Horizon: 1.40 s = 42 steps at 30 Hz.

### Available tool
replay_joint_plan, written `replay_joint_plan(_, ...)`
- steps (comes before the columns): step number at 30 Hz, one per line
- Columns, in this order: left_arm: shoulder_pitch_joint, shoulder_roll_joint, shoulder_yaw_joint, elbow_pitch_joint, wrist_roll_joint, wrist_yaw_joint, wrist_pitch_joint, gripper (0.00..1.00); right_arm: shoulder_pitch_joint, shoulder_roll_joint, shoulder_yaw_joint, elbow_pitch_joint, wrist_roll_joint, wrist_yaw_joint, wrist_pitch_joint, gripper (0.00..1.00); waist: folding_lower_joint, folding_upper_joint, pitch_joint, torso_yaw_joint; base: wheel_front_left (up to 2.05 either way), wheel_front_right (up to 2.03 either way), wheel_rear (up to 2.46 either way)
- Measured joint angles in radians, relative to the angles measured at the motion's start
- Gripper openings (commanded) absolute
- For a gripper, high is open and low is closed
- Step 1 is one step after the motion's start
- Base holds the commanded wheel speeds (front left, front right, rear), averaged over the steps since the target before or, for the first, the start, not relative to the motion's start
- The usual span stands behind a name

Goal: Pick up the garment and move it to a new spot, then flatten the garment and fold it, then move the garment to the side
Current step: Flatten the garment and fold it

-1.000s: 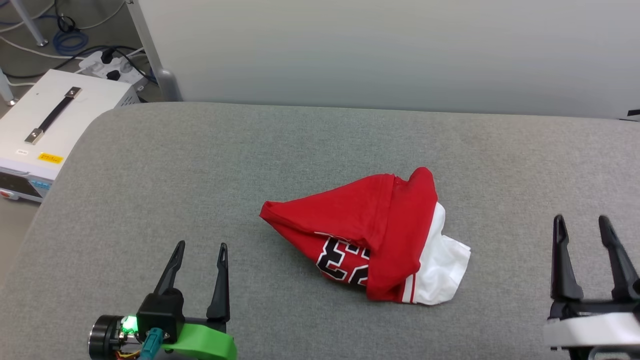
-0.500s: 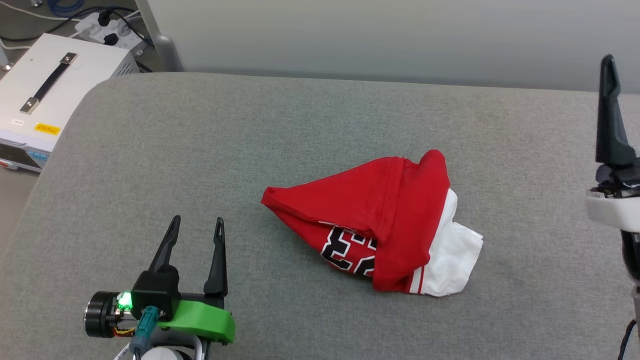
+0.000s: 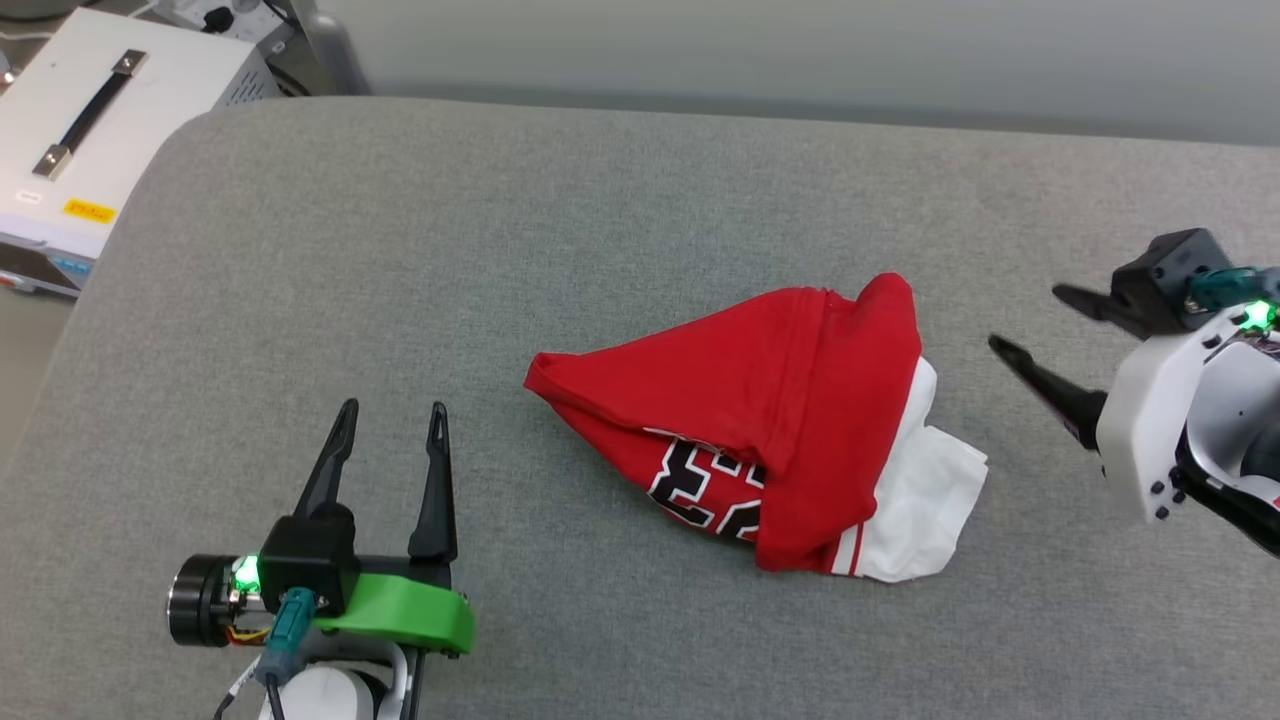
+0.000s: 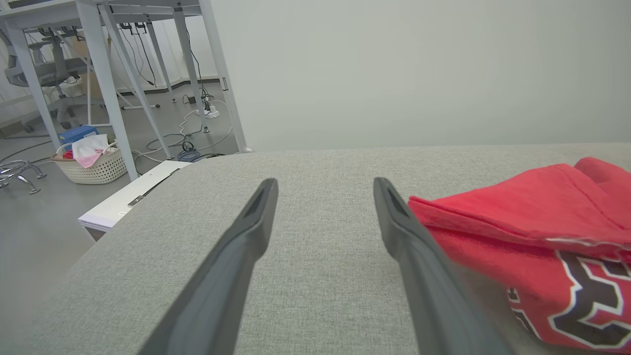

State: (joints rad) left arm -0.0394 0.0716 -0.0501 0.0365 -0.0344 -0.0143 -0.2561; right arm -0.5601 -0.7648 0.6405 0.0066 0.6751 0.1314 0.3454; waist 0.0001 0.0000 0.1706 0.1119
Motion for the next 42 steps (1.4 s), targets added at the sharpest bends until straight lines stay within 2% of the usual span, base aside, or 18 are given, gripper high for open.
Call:
replay_joint_plan(4, -0.022, -0.003, 0.000, -0.010, 0.000, 0.000, 0.000, 1.00, -0.053, -0.065, 0.123, -0.005, 0.087, 0.000, 0.149, 1.00, 0.0000, 0.0000, 0.030, 0.005, 0.00, 0.00, 0.00)
replay_joint_plan(10, -0.053, -0.008, -0.010, -0.016, 0.000, 0.002, 0.000, 1.00, -0.113, -0.087, 0.263, 0.014, 0.184, 0.000, 0.272, 1.00, 0.0000, 0.0000, 0.083, 0.019, 0.00, 0.00, 0.00)
replay_joint_plan(17, -0.077, -0.012, -0.021, -0.019, -0.001, 0.019, 0.000, 1.00, -0.149, -0.045, 0.395, 0.126, 0.195, 0.000, 0.253, 1.00, 0.0000, 0.0000, 0.140, 0.046, 0.00, 0.00, 0.00)
replay_joint_plan(25, -0.086, -0.014, -0.032, -0.018, -0.002, 0.028, 0.000, 1.00, -0.221, -0.055, 0.511, 0.192, 0.216, 0.000, 0.208, 1.00, -0.0001, 0.0000, 0.170, 0.073, 0.00, 0.00, 0.00)
replay_joint_plan(26, -0.086, -0.014, -0.031, -0.017, -0.002, 0.029, 0.000, 1.00, -0.230, -0.054, 0.524, 0.197, 0.215, 0.000, 0.193, 0.75, -0.0001, 0.0000, 0.170, 0.072, 0.00, 0.00, 0.00)
replay_joint_plan(27, -0.086, -0.014, -0.031, -0.016, -0.002, 0.029, 0.000, 1.00, -0.239, -0.053, 0.536, 0.203, 0.212, 0.000, 0.173, 0.00, -0.0001, 0.0000, 0.169, 0.071, 0.00, 0.00, 0.00)
replay_joint_plan(36, -0.082, -0.016, -0.025, 0.004, -0.002, 0.032, 0.000, 1.00, -0.263, -0.016, 0.545, 0.266, 0.226, 0.000, -0.067, 0.00, 0.0000, 0.0000, 0.120, 0.058, 0.00, 0.00, 0.00)
replay_joint_plan(39, -0.067, -0.016, -0.012, 0.010, -0.001, 0.031, 0.000, 1.00, -0.263, -0.031, 0.500, 0.259, 0.243, 0.000, -0.146, 0.00, 0.0000, 0.0000, 0.092, 0.050, 0.00, 0.00, 0.00)
replay_joint_plan(42, -0.039, -0.016, -0.004, 0.012, 0.000, 0.027, 0.000, 1.00, -0.255, -0.078, 0.447, 0.249, 0.262, 0.000, -0.201, 0.00, 0.0000, 0.0000, 0.059, 0.036, 0.00, 0.00, 0.00)
